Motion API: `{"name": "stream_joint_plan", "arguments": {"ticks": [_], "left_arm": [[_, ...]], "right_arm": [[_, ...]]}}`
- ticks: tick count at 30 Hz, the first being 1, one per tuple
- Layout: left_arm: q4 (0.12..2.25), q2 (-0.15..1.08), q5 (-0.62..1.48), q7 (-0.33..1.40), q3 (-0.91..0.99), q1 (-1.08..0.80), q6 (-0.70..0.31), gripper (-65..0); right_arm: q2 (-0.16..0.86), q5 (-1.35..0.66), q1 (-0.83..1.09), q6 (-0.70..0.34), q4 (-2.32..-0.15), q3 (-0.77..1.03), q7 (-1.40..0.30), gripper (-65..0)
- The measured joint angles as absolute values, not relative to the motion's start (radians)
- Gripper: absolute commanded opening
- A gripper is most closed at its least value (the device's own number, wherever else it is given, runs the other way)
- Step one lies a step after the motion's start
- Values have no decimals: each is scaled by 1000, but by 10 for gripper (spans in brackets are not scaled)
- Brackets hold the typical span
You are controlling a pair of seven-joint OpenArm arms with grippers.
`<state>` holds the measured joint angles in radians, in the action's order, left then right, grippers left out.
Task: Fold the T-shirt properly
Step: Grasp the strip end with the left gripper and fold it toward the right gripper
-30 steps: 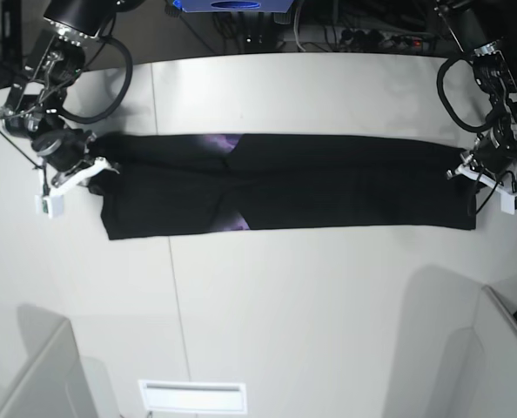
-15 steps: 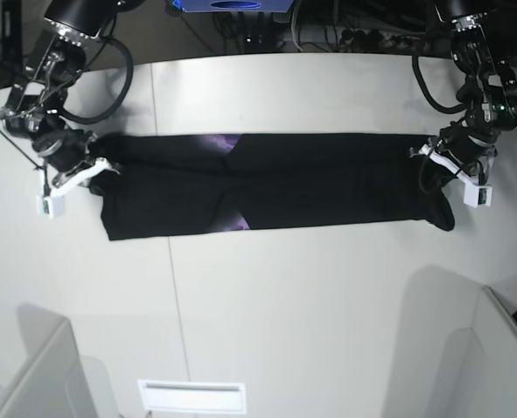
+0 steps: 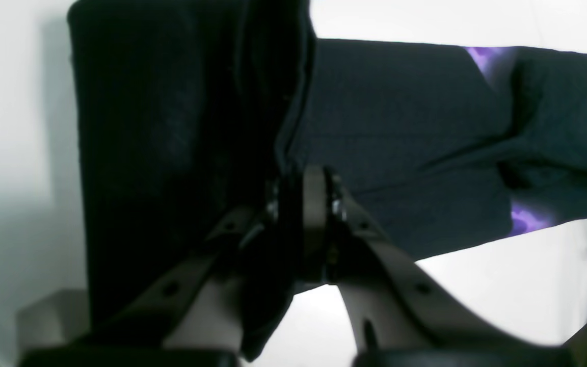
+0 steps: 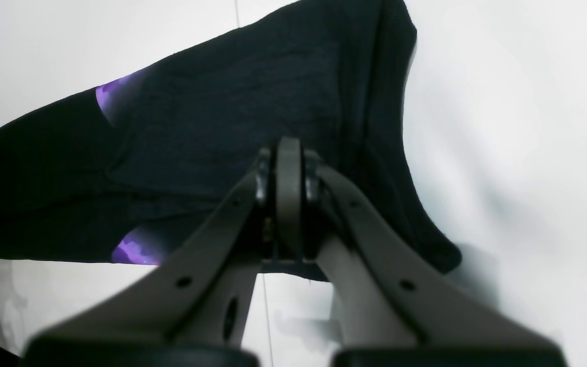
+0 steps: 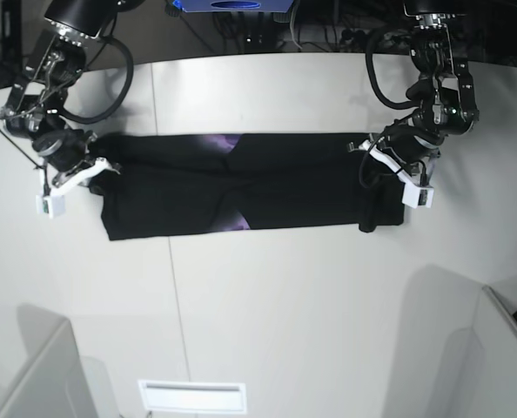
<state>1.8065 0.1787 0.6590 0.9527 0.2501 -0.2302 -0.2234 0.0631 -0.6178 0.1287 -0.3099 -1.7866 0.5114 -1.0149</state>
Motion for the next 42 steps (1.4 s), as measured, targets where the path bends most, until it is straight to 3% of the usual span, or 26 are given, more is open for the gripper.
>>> {"name": "stream_joint_plan", "arguments": {"ticks": [28, 42], "left_arm": [[1712, 121, 659, 949, -61, -120, -134, -650], [1688, 75, 659, 951, -67, -89, -134, -650]], "right_arm": [[63, -618, 131, -310, -1787, 511, -1015, -650], [64, -618, 131, -310, -1787, 511, -1015, -650]]}}
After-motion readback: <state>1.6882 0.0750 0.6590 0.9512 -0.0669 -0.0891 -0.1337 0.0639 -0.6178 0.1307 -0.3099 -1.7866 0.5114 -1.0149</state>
